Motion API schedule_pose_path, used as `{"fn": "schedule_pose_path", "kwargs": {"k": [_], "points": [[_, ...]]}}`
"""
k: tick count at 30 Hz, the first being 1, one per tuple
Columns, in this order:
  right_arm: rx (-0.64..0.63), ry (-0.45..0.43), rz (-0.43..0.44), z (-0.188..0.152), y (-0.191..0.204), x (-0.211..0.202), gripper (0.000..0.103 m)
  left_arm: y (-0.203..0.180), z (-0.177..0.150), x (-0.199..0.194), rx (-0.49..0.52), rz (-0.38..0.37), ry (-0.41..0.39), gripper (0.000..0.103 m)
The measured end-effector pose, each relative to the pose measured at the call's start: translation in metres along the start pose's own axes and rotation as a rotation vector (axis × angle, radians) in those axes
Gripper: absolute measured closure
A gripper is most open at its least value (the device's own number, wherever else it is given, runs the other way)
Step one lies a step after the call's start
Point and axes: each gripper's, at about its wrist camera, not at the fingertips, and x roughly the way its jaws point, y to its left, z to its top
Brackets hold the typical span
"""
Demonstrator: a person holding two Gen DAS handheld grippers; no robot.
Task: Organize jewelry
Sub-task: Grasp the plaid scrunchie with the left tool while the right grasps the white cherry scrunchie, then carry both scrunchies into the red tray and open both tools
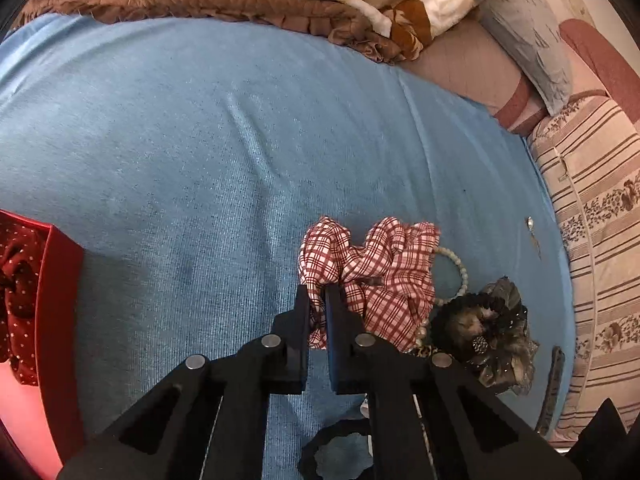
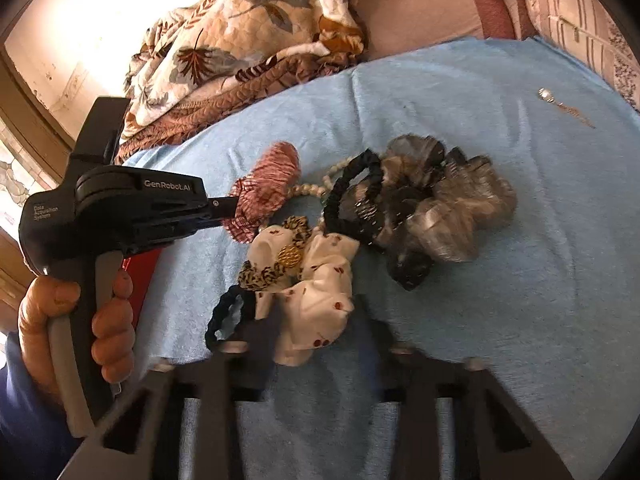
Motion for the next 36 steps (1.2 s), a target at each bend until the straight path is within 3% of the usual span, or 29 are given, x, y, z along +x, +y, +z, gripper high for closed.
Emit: {"fn": "schedule_pose_path", "kwargs": {"k": [2,10,13,14,15,16,17,21,24,25,30,36], "points": [[0.018,0.011,0.016,0.001,-0.002,0.002,0.090,-0.002,-0.001,-0.008,0.004,-0.005,-0.011,0.097],[0.027,-0.008,0.027,-0.009,-0.004,-0.037,0.094,-0.013,-0.022,-0.073,0.059,-0.048,-0.084,0.097],[0.072,-0.015,0.117,-0.015,-0.012,-0.060,0.094,-0.010,-0.040,-0.102,0.057,-0.079,-0.114,0.097],[0.075,-0.015,0.099,-0.017,-0.015,-0.068,0.094,-0.009,-0.045,-0.109,0.057,-0.087,-0.122,0.097],[0.042,-0.019,0.018,-0.019,-0.013,-0.072,0.094,-0.007,-0.053,-0.120,0.059,-0.091,-0.134,0.097],[-0.034,-0.030,-0.117,-0.023,-0.006,-0.077,0.094,-0.005,-0.058,-0.125,0.059,-0.091,-0.142,0.097],[-0.080,-0.038,-0.172,-0.026,0.000,-0.080,0.094,-0.004,-0.065,-0.132,0.060,-0.091,-0.150,0.097],[-0.049,-0.031,-0.028,-0.037,0.000,-0.097,0.094,0.002,-0.084,-0.153,0.066,-0.077,-0.178,0.097],[-0.192,-0.079,-0.250,-0.043,0.020,-0.107,0.094,0.011,-0.096,-0.168,0.061,-0.066,-0.200,0.097],[-0.214,-0.090,-0.266,-0.045,0.024,-0.111,0.094,0.018,-0.101,-0.176,0.054,-0.062,-0.213,0.097],[-0.217,-0.125,-0.199,-0.044,0.038,-0.133,0.094,0.051,-0.116,-0.201,0.011,-0.037,-0.265,0.097],[-0.282,-0.104,-0.114,-0.043,0.080,-0.129,0.094,0.124,-0.131,-0.219,-0.110,0.025,-0.302,0.097]]}}
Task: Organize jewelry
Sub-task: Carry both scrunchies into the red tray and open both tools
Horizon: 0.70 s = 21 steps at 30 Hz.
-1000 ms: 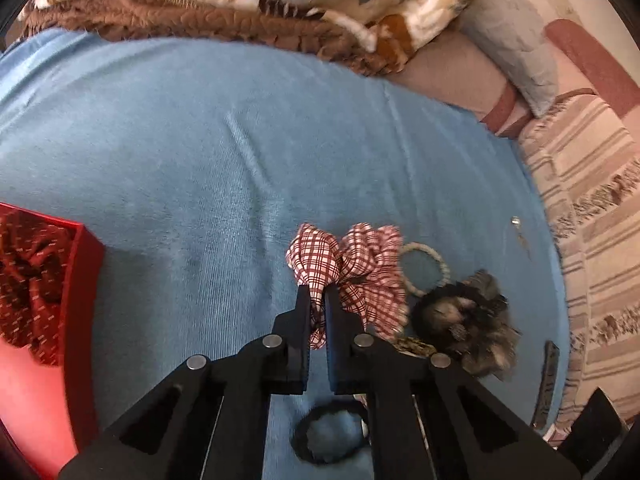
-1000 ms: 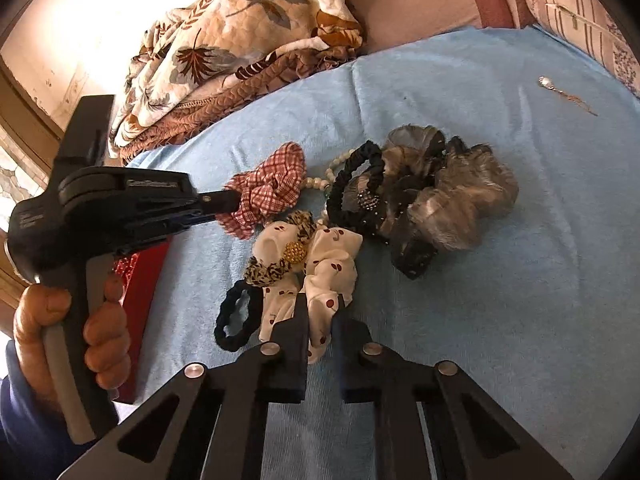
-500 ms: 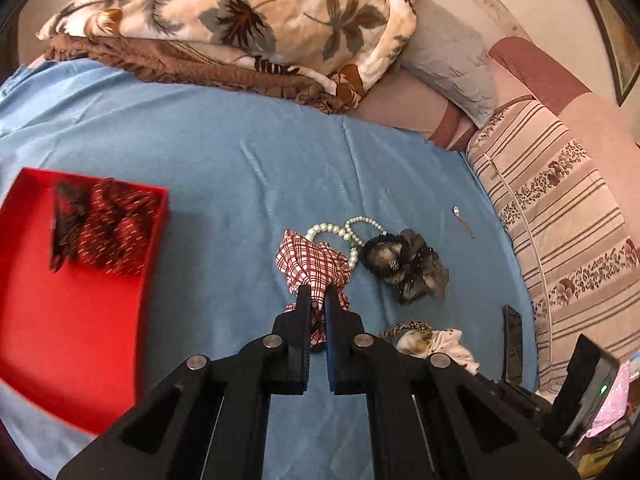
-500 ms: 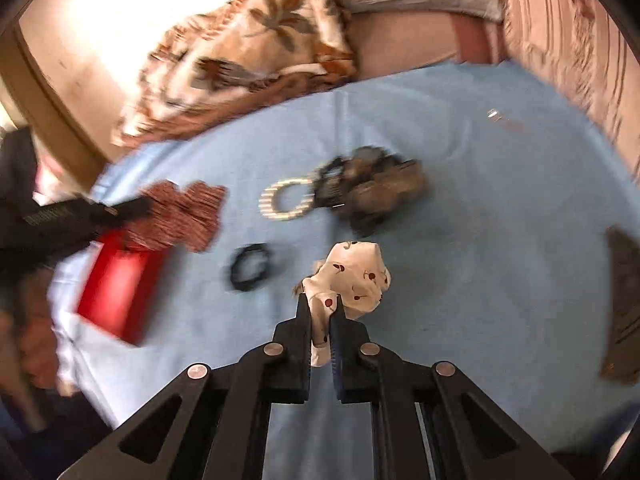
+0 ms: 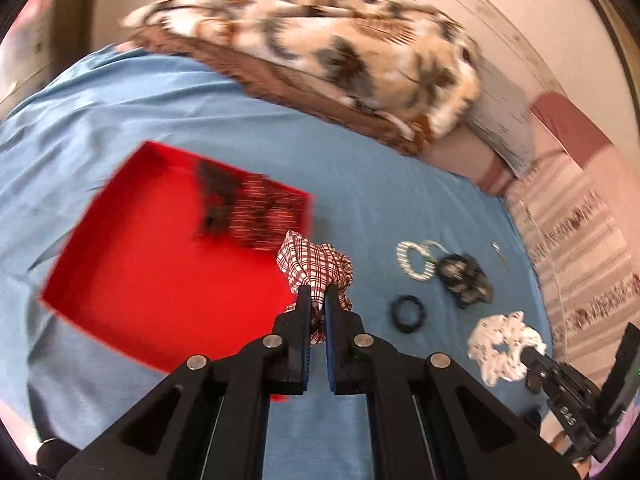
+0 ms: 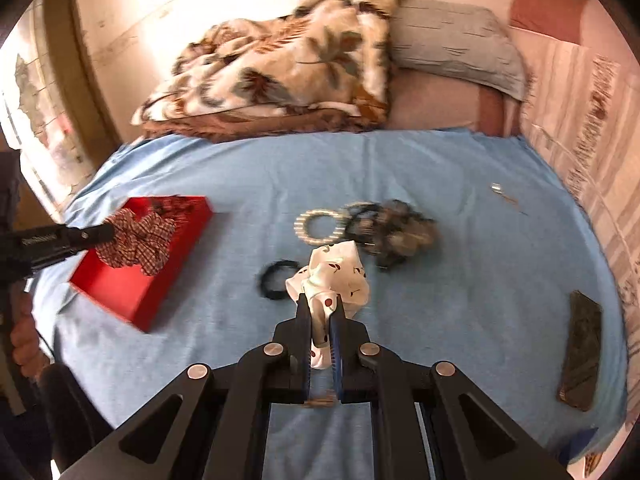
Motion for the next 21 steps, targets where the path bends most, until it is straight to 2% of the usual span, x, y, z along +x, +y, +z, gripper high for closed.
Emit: {"fn": "schedule_pose_path", "kwargs": {"k": [4,10,15,21], "points": [[-0.033,0.037,0.094,0.009,0.038,0.013,0.094,0.044,0.009,-0.005,-0.073,0.042,-0.017,0.097],[-0.100,0.078,0.231,0.026,0.108,0.039,0.094,0.091,0.037,0.003,-0.113,0.102,-0.044,0.097],[-0.140,0.115,0.279,0.037,0.154,0.069,0.094,0.119,0.064,0.021,-0.124,0.126,-0.054,0.097],[-0.150,0.178,0.338,0.047,0.197,0.113,0.094,0.142,0.093,0.060,-0.116,0.136,-0.020,0.097]]}}
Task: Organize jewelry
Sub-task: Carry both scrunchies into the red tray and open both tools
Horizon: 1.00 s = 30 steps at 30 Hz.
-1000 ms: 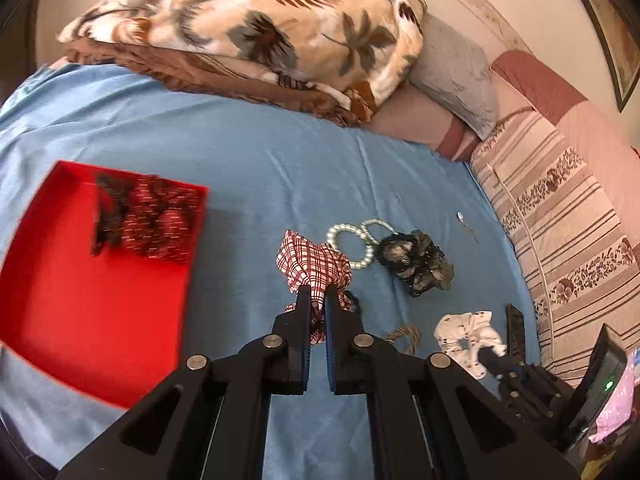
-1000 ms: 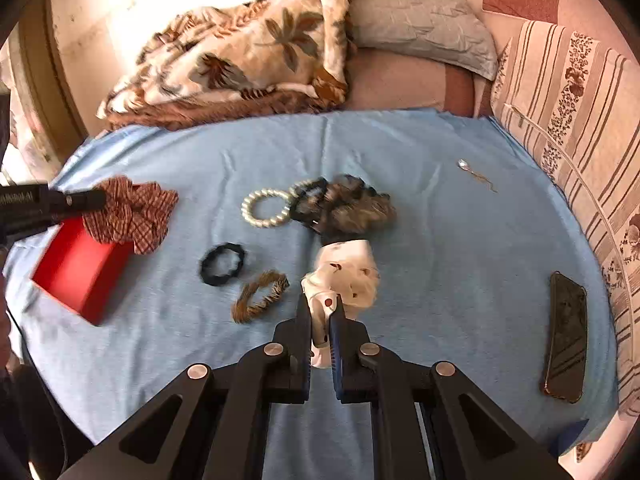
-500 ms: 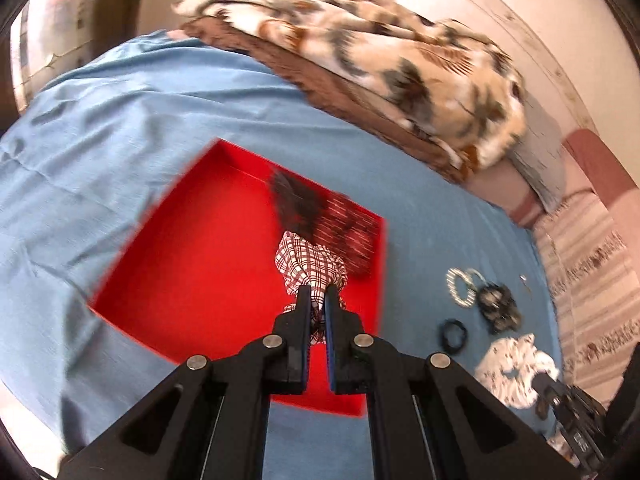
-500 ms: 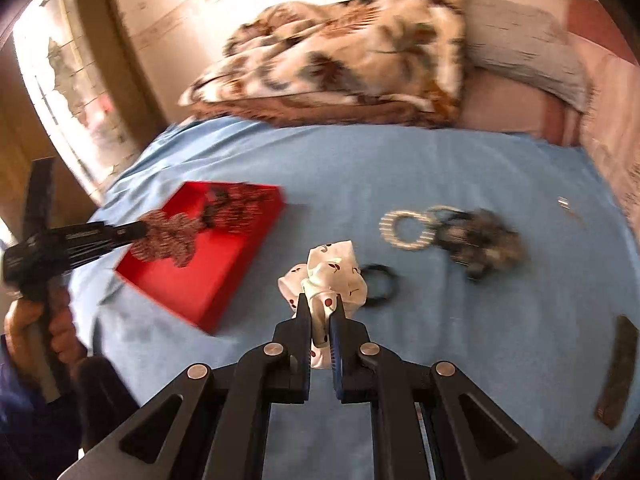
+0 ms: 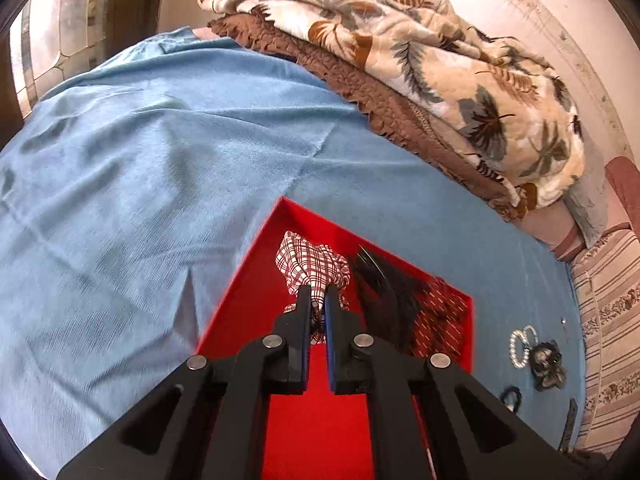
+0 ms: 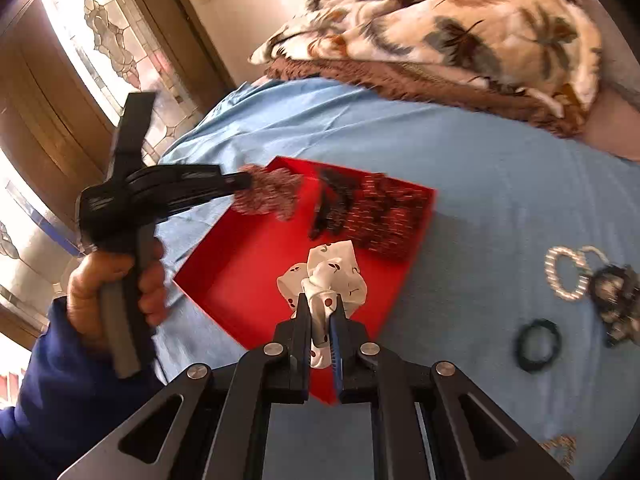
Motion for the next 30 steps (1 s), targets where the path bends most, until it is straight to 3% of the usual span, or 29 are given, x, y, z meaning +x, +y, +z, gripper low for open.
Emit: {"fn": "schedule_pose_path", "kwargs": {"k": [8,12,17,20,23,25,27,30], "points": [[-0.006,0.063,0.067,0.022,0.025,0.058,0.094,0.002,0.021,0.042,0.044,0.035,0.036,0.096],[-0.014,0.089,0.087,0.027,0.037,0.083,0.094,0.005,0.028,0.030,0.048,-0.011,0.019,0.059],[-0.025,0.118,0.096,0.032,0.051,0.114,0.094,0.016,0.030,-0.008,0.047,-0.072,-0.018,0.058],[-0.047,0.126,0.091,0.035,0.063,0.129,0.092,0.028,0.025,-0.045,0.046,-0.027,-0.077,0.052],[-0.081,0.127,0.081,0.037,0.077,0.137,0.091,0.039,0.015,-0.081,0.046,0.074,-0.140,0.047],[-0.104,0.128,0.074,0.036,0.085,0.132,0.083,0.043,0.005,-0.105,0.060,0.153,-0.191,0.042],[-0.118,0.114,0.077,0.036,0.088,0.123,0.069,0.045,-0.004,-0.121,0.068,0.208,-0.228,0.038],[-0.151,0.075,0.073,0.031,0.090,0.095,0.056,0.040,-0.021,-0.142,0.083,0.267,-0.272,0.038]]}}
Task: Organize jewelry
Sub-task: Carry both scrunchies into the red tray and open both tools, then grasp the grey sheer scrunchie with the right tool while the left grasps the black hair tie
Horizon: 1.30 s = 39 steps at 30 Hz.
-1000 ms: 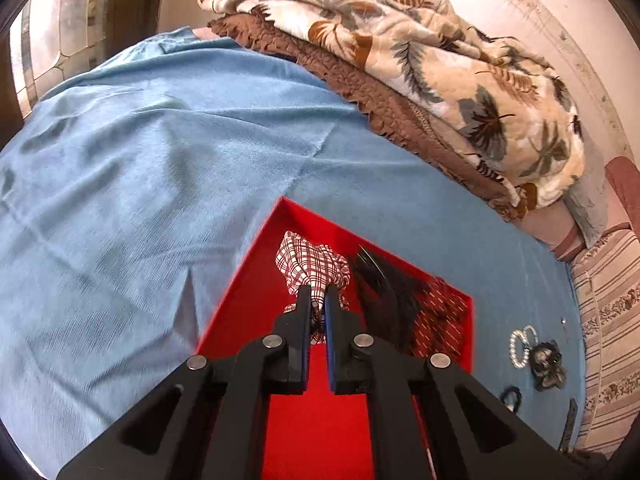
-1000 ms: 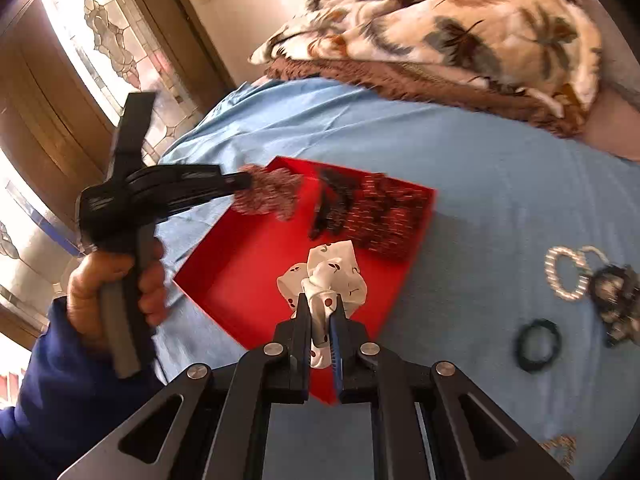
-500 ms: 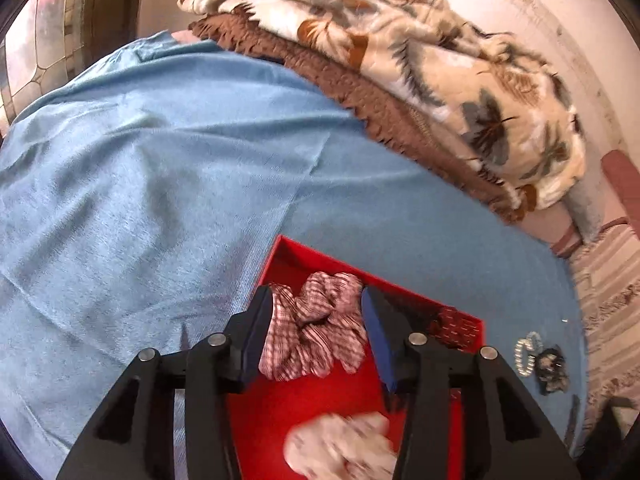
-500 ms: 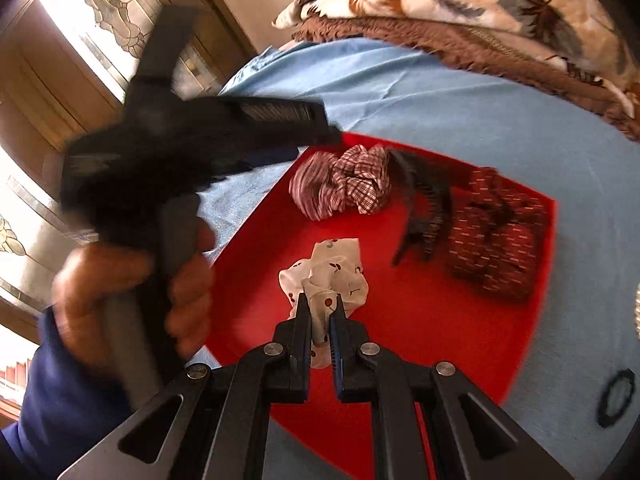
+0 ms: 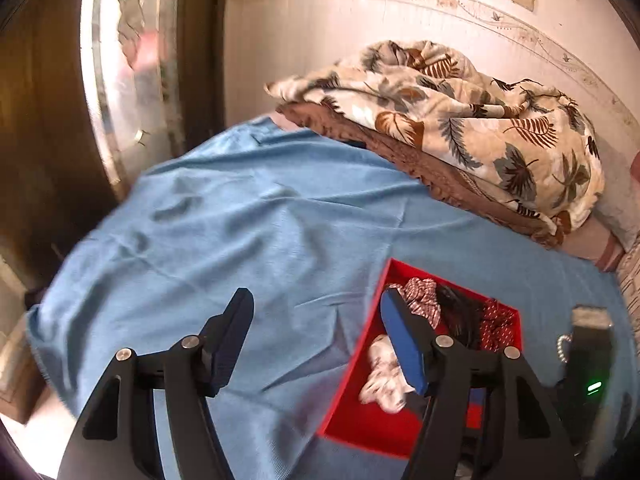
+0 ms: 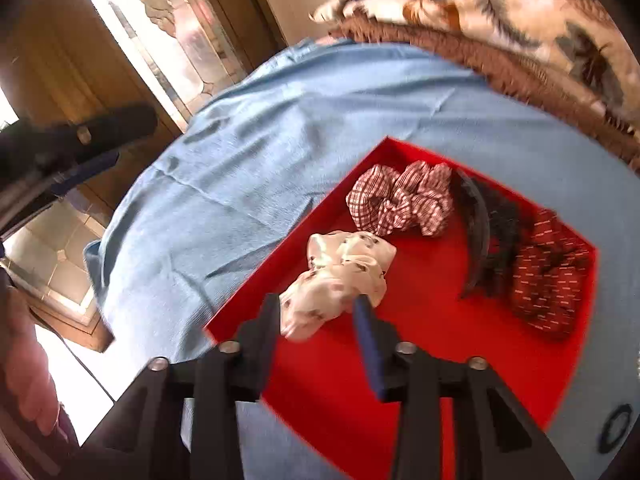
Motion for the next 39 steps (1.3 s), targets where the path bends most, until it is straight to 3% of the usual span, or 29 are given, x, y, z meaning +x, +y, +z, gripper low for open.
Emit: {"fn": "schedule_pose_path", "kwargs": {"k": [5,7,12,22,25,32,39], "points": [[-0.022,-0.060,-0.055,-0.024,-0.013,-0.050,0.044,-0.013,-0.012,-0.035,0.022,0.050,-0.076,0.029],[0.000,-0.083,-0.091,-0.041,-0.029,-0.075,0.042,-0.028,-0.017,-0.051,0.042,0.072,-0.118,0.018],[0.074,-0.121,-0.175,-0.077,-0.073,-0.119,0.042,-0.070,-0.031,-0.076,0.085,0.032,-0.168,0.004],[0.279,-0.237,-0.450,-0.180,-0.175,-0.218,0.042,-0.178,-0.075,-0.071,0.179,-0.147,0.012,0.004],[0.357,-0.235,-0.491,-0.209,-0.205,-0.239,0.042,-0.205,-0.090,-0.065,0.227,-0.149,0.041,0.004],[0.506,-0.243,-0.546,-0.259,-0.255,-0.272,0.038,-0.240,-0.117,-0.034,0.222,-0.215,0.167,0.004],[0.567,-0.230,-0.511,-0.268,-0.284,-0.261,0.038,-0.278,-0.140,-0.013,0.286,-0.262,0.239,0.004]]}}
